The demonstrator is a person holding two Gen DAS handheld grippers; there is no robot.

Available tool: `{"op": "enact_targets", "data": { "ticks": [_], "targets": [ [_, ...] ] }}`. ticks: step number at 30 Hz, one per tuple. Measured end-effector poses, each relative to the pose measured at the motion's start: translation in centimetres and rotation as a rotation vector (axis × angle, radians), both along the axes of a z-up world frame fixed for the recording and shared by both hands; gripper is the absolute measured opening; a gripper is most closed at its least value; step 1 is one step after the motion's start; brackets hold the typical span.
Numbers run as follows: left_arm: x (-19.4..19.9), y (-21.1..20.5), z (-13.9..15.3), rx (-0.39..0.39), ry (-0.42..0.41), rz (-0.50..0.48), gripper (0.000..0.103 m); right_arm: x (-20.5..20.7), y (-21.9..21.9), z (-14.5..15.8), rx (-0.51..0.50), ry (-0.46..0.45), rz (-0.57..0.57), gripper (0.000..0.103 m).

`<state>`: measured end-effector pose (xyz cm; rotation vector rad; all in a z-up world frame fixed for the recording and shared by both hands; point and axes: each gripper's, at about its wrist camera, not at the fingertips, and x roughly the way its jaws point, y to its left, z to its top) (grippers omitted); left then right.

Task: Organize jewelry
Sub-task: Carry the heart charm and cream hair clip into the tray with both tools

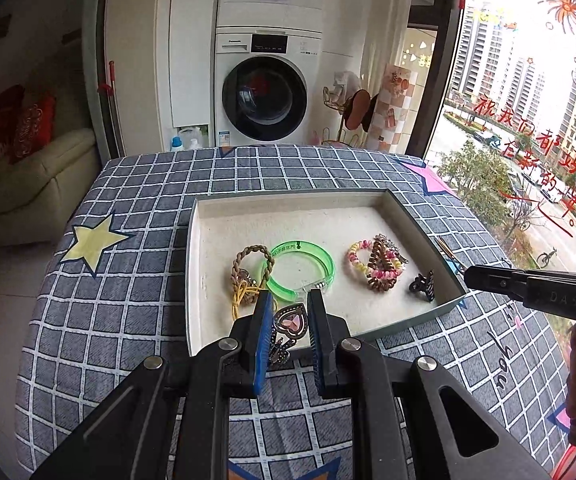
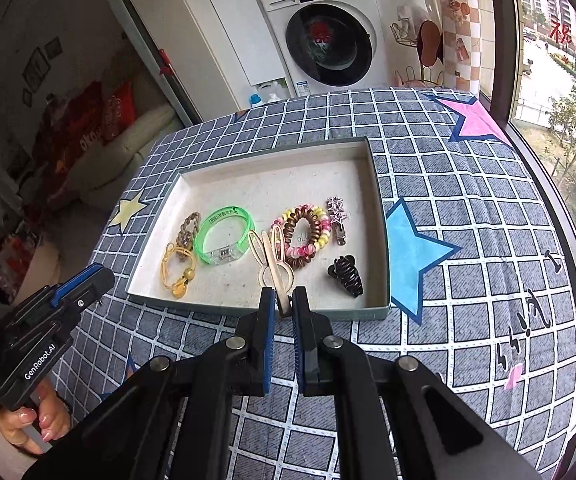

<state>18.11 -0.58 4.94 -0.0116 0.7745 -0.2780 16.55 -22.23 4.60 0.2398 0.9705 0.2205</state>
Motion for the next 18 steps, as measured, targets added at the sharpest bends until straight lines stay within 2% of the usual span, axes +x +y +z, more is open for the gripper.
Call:
{"op": "enact_targets", "data": {
  "ticks": [7, 10, 18],
  "targets": [
    [3.7, -1.1, -2.0, 0.006, 0.031, 0.018, 0.030, 4.5, -0.5, -1.1, -0.034, 0.017, -0.027, 0.009],
    [5.0, -2.1, -3.3, 0.036, 0.043, 0.016, 0.030, 6.1, -0.7, -2.1, -0.048, 0.029, -0.036, 0.009],
    [6.7, -3.2, -5.6, 0.080, 0.064, 0.012, 0.030, 8.7, -0.6, -5.3, -0.083, 0.068, -0.040, 0.009]
  ]
}}
